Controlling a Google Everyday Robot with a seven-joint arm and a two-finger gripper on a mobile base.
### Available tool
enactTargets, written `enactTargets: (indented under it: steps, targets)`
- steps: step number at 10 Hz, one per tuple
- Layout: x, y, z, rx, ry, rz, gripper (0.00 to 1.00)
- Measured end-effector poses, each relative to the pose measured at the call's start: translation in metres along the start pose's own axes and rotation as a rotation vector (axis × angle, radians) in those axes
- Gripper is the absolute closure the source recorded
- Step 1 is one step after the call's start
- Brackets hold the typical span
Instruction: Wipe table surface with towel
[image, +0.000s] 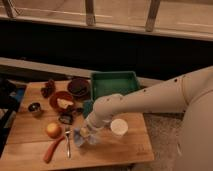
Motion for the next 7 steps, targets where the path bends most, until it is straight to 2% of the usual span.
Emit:
enactTargets:
  steps: [2, 5, 7]
  targets:
    - [0.002, -0.006, 0.006, -0.002, 0.029, 0.026, 1.0]
    - [0.008, -0.026, 0.04, 0.001, 0.08, 0.065, 1.0]
    - [0.008, -0.033, 0.048, 0.007, 0.091, 0.077, 1.0]
